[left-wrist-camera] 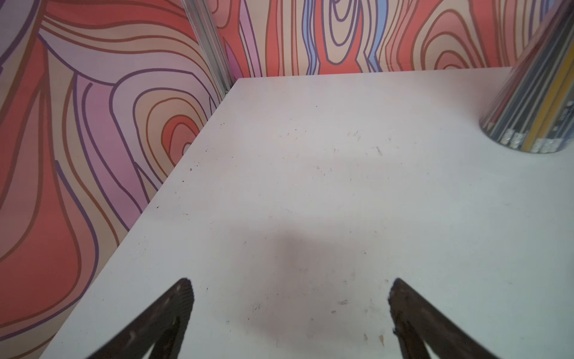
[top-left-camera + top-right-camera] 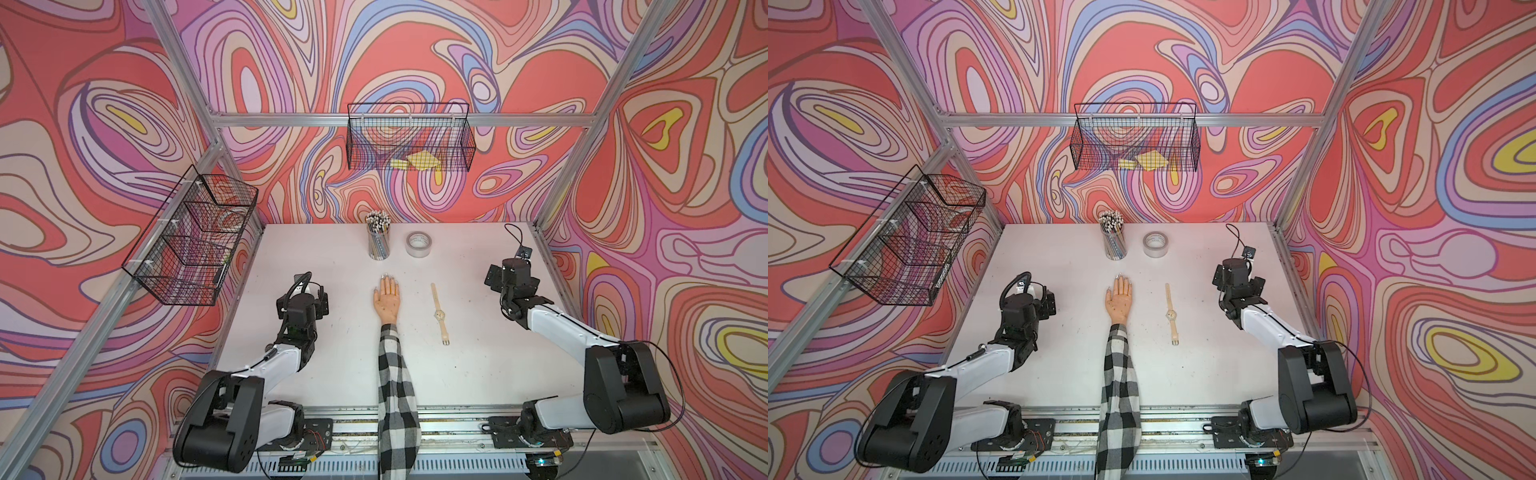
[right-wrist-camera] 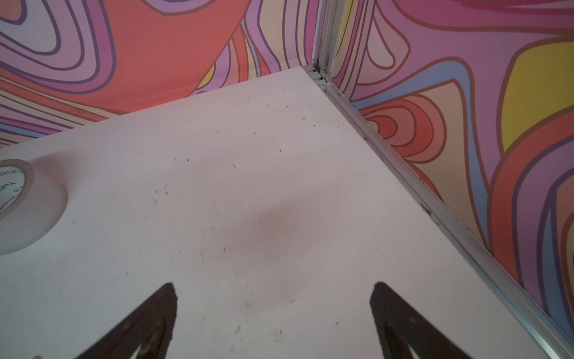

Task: Take off the watch
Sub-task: Reset both arms

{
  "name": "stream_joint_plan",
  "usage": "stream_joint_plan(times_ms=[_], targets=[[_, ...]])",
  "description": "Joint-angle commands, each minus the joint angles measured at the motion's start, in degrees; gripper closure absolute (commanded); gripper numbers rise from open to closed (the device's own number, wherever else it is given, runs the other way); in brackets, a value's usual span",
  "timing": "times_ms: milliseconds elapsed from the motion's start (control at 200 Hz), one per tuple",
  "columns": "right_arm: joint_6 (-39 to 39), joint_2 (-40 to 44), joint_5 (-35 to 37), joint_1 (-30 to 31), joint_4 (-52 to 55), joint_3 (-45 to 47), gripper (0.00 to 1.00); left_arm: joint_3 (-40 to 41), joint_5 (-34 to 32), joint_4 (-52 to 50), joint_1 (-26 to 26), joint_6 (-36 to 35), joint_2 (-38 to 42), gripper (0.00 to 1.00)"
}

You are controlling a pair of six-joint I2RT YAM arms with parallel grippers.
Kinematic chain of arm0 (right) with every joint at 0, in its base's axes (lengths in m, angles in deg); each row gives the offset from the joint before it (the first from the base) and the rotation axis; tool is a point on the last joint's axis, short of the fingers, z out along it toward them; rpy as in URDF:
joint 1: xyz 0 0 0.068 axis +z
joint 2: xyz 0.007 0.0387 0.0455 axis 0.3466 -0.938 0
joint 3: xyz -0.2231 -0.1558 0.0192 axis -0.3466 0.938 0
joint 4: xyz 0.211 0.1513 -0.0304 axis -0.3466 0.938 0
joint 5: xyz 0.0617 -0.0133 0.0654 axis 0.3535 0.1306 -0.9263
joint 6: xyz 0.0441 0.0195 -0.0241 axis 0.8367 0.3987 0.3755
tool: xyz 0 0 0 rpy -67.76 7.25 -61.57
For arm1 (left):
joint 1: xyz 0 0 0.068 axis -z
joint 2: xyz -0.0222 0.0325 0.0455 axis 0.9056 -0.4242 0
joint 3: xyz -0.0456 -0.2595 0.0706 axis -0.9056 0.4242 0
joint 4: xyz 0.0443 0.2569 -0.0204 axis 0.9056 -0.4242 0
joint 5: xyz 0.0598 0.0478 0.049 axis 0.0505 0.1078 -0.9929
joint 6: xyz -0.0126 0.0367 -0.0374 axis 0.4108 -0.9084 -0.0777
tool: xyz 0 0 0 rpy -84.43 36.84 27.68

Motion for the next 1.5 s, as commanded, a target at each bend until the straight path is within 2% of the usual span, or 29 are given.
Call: stream_joint_plan(times_ms=[0,230,401,481,521,576,611,651,706,756,821,1117,1492], targets=[[-6.2,-1.4,-0.6,-0.5,-12.6,3.6,0.02,1.1,-2.4,12.5,-0.7,-1.3,-3.7,0.00],[-12.2,-8.0,-1.2,-0.7,-35.5,12.4,0.02,0.7,-0.9,18.4,-1.2,-1.9,-9.8,0.01],[-14.9,-13.8,-3.4,-0.7,-49.9,16.3,0.02,-0.7,1.5,16.3,-1.3,-2.6,-10.6,0.01],[-14.0,-13.4,-5.5,-1.5,-48.0,16.1,0.02,-0.8,2.2,16.3,-1.4,-2.7,-10.7,0.01],[-13.9,-13.5,-6.8,-2.0,-49.5,16.6,0.02,-0.3,4.9,16.8,-1.8,-3.0,-10.7,0.01],[-13.2,-13.6,-8.9,-2.8,-50.7,17.9,0.02,1.6,12.5,19.3,-3.1,-4.0,-11.1,0.01],[-13.3,-15.9,-9.7,-3.0,-56.0,20.1,0.02,2.6,18.3,22.0,-3.7,-5.5,-12.5,0.01],[-14.5,-18.4,-9.0,-3.0,-65.7,22.3,0.02,1.6,18.7,20.5,-3.8,-5.7,-12.7,0.01],[-12.9,-15.8,-10.0,-3.2,-59.8,21.9,0.02,0.1,17.7,19.1,-4.2,-5.0,-13.5,0.01],[-13.0,-17.4,-9.7,-3.8,-60.0,20.1,0.02,-0.8,18.7,17.7,-5.0,-4.5,-13.9,0.01],[-10.4,-16.7,-12.3,-5.9,-45.6,14.0,0.02,-3.1,19.5,12.8,-7.2,-1.8,-13.8,0.01],[-10.9,-16.4,-12.8,-6.5,-49.4,15.7,0.02,-2.6,20.7,13.6,-8.1,-1.0,-13.6,0.01],[-11.1,-16.3,-13.3,-6.4,-48.8,15.4,0.02,-2.5,20.6,13.7,-8.0,-1.1,-13.5,0.01]])
